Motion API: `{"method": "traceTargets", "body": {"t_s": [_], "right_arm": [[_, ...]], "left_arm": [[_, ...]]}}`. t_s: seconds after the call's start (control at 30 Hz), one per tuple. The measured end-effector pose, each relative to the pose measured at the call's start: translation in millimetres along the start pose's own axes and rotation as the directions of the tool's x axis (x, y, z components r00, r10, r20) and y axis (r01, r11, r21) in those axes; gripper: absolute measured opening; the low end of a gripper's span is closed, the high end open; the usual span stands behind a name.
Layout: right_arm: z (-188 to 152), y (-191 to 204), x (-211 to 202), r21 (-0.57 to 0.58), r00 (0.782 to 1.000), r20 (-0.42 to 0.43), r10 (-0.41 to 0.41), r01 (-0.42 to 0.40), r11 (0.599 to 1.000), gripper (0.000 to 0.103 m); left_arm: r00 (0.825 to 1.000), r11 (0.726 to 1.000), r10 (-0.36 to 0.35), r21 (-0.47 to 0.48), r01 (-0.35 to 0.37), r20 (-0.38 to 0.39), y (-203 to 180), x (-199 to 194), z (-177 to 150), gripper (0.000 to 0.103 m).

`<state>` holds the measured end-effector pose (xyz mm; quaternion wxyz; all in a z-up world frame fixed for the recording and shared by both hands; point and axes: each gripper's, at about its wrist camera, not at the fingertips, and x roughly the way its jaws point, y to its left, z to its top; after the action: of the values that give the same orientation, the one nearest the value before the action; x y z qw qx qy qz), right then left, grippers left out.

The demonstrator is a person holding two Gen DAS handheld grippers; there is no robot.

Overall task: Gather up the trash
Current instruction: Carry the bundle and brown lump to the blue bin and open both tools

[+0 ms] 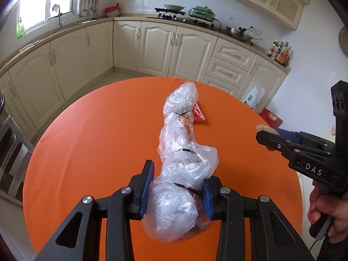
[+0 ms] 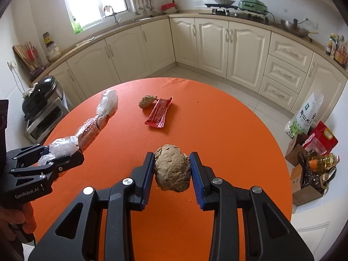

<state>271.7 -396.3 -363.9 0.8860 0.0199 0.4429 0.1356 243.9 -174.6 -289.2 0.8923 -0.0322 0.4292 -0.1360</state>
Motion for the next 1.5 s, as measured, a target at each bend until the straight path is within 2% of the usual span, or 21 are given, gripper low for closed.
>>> {"method": "traceTargets", "body": {"t_s": [0.3, 0.5, 0.73, 0.97, 1.07, 1.2, 1.5], "right_arm": [[-32, -20, -85, 0.081, 0.993, 0.119, 0.02, -0.029, 0.996, 0.033], [-49, -62, -148, 0.157, 0.976, 0.214, -0.042, 0.008, 0.987, 0.033], [-76, -135, -209, 0.305, 0.946, 0.262, -0.189, 0.104, 0.947, 0.033], [-114, -200, -245, 0.439, 0.922, 0.232, -0.311, 0.186, 0.879, 0.033], [-128, -221, -251, 0.48, 0.913, 0.209, -0.35, 0.216, 0.85, 0.033], [-147, -251, -242, 0.533, 0.911, 0.162, -0.379, 0.243, 0.811, 0.033], [-200, -316, -173, 0.639, 0.948, 0.001, -0.319, 0.245, 0.729, 0.033]], "left_arm": [[0.995, 0.996, -0.068, 0.069, 0.063, 0.078, -70, -48, -30, 0.035], [0.981, 0.979, -0.16, 0.143, 0.144, 0.109, -108, -71, -48, 0.035], [0.951, 0.927, -0.296, 0.268, 0.263, 0.092, -175, -75, -52, 0.035], [0.919, 0.873, -0.392, 0.332, 0.359, 0.038, -237, -54, -42, 0.035], [0.907, 0.853, -0.42, 0.346, 0.392, 0.008, -257, -52, -46, 0.035], [0.896, 0.832, -0.436, 0.342, 0.437, -0.085, -288, -18, -48, 0.035], [0.883, 0.843, -0.35, 0.306, 0.442, -0.312, -336, 86, -59, 0.035]]}}
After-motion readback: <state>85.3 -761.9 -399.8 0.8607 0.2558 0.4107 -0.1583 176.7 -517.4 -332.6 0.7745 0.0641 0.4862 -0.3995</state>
